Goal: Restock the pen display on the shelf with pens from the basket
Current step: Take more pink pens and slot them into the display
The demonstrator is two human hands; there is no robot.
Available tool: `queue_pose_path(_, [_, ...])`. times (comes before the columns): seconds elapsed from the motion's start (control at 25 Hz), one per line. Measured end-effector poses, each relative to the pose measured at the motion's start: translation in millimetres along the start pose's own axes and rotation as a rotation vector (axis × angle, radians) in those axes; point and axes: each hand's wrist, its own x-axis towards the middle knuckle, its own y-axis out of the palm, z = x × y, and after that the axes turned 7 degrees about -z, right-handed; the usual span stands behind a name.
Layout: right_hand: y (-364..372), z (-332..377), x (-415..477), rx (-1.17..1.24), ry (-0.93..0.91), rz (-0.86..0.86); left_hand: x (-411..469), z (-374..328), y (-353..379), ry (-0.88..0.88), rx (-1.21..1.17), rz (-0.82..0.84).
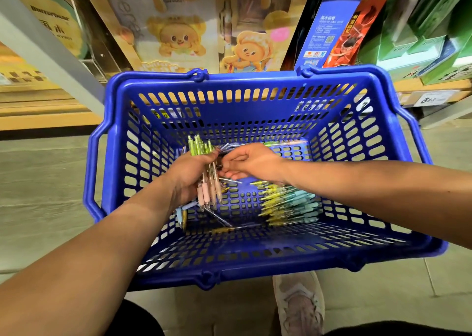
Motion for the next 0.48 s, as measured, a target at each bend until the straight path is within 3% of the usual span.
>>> queue_pose_path(0.2, [-70,-13,16,-0.882,-0.135,-0.383,5,-1,-1,0.008,0.001,-0.033])
queue_pose_path(0.36, [-91,-29,21,-1.408,-0.229,-0.250,7,-1,1,0.004,0.015,-0.019])
queue_pose_path(0.48, [-89,-36,30,-1.549,-0.299,-0.172,9,-4,1,-0.024,0.028,0.032])
